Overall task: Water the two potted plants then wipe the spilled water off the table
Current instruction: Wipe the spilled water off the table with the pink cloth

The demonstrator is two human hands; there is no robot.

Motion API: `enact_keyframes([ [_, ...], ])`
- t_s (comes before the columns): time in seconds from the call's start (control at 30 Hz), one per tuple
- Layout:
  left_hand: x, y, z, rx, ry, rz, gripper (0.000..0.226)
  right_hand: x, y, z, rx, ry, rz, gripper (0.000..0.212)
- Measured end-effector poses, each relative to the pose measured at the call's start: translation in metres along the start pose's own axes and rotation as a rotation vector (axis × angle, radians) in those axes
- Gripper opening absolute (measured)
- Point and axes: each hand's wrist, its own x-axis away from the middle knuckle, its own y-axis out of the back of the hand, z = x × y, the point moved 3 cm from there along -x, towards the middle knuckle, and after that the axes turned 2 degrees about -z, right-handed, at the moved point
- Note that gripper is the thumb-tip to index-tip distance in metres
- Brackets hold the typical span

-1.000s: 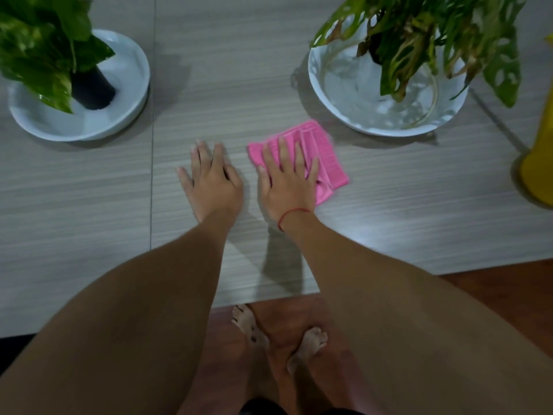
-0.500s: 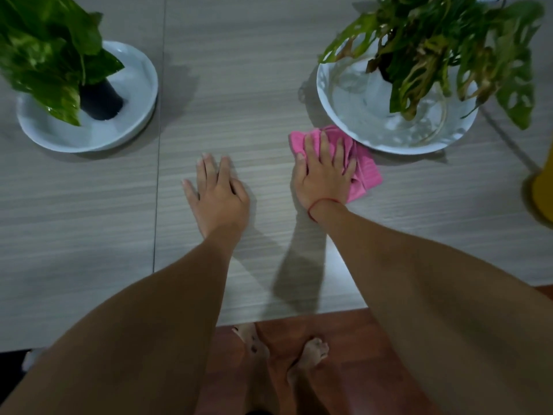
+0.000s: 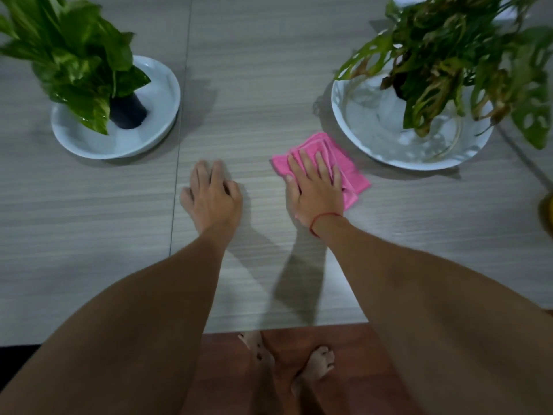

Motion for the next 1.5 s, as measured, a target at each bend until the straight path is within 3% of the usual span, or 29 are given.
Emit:
enact_keyframes([
  [0.2,-0.001,-0.009,0.003,0.004,0.017,0.024,0.054,-0.052,-0.013,0.033,-0.016,-0.159,0.03,0.052],
  [0.33,-0.003,-0.01,0.005,-0.005,0.016,0.042,0.056,-0.038,-0.019,0.056,-0.004,0.048,0.059,0.052],
  [0.43,-0.004,-0.007,0.006,0.009,0.004,0.055,0.054,-0.011,-0.013,0.038,0.028,0.268,0.089,0.051],
  [0.5,-0.012,0.001,0.013,0.008,-0.034,0.05,0.052,-0.006,-0.004,0.014,0.028,0.306,0.076,0.05],
  [0.63,-0.022,0.011,0.04,-0.036,-0.014,-0.011,0.05,-0.028,0.007,-0.017,0.008,0.077,0.051,0.05],
  [0.8,-0.021,0.0,0.047,-0.023,0.044,0.005,0.053,-0.071,-0.003,0.02,-0.034,-0.173,0.021,0.051],
  [1.03,-0.021,0.004,0.048,-0.014,0.04,0.013,0.053,-0.068,-0.022,0.1,-0.033,0.111,0.105,0.052],
  [1.17,-0.023,0.013,0.049,0.09,0.028,0.054,0.051,-0.025,-0.017,0.084,-0.012,0.304,0.178,0.051],
  [1.27,-0.022,0.028,0.065,0.084,-0.03,0.034,0.048,-0.009,-0.006,0.053,-0.017,0.26,0.169,0.05],
  [1.43,-0.014,0.051,0.136,-0.048,0.187,0.024,0.05,-0.018,-0.005,0.055,0.003,0.099,0.2,0.051],
  [1.5,-0.008,0.049,0.145,-0.04,0.183,0.043,0.051,-0.021,-0.012,0.076,0.011,0.057,0.186,0.052],
])
